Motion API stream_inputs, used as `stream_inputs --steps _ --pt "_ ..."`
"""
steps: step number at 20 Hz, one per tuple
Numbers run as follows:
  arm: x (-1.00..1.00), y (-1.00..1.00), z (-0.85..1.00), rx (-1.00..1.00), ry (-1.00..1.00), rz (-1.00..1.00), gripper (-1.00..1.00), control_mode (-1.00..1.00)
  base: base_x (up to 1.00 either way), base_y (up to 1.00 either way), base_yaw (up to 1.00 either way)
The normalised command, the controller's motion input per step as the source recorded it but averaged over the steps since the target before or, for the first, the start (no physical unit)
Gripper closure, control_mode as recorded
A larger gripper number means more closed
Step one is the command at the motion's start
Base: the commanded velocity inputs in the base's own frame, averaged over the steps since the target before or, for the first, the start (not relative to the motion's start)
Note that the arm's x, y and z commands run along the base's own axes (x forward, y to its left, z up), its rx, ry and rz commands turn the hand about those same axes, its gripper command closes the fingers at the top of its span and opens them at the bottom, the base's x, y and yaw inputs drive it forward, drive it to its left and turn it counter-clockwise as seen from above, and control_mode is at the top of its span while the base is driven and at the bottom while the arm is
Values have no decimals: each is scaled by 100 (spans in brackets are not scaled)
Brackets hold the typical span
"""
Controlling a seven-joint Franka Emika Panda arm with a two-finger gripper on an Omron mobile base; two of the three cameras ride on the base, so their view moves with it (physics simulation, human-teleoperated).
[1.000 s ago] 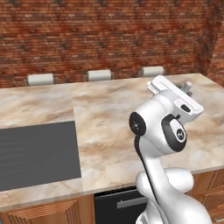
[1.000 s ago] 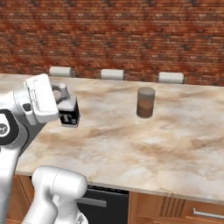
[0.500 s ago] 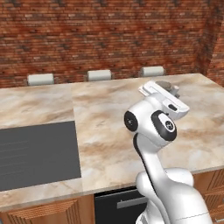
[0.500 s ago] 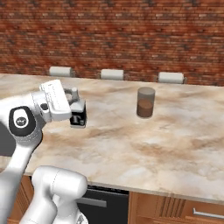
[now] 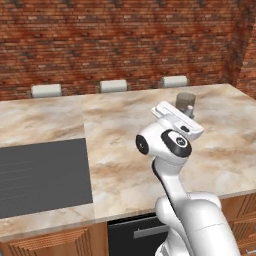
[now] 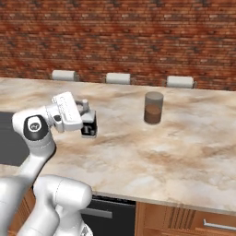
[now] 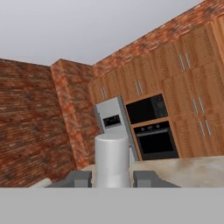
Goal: Open the cabinet directly in front. Then move the liquor and the cup to the dining counter with the jar on it.
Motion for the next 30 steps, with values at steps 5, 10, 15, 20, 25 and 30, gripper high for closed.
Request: stream_inputs --steps 5,10,15,20,25,30 --pt "43 0 -38 0 0 0 100 -100 0 0 0" --pt "51 1 -31 0 0 0 100 -100 0 0 0" --pt "46 1 -32 0 0 0 100 -100 0 0 0" --pt "43 1 -32 0 0 0 100 -100 0 0 0" --pt "39 3 -27 0 0 0 100 -100 0 0 0" --pt "39 4 -24 0 0 0 100 -100 0 0 0"
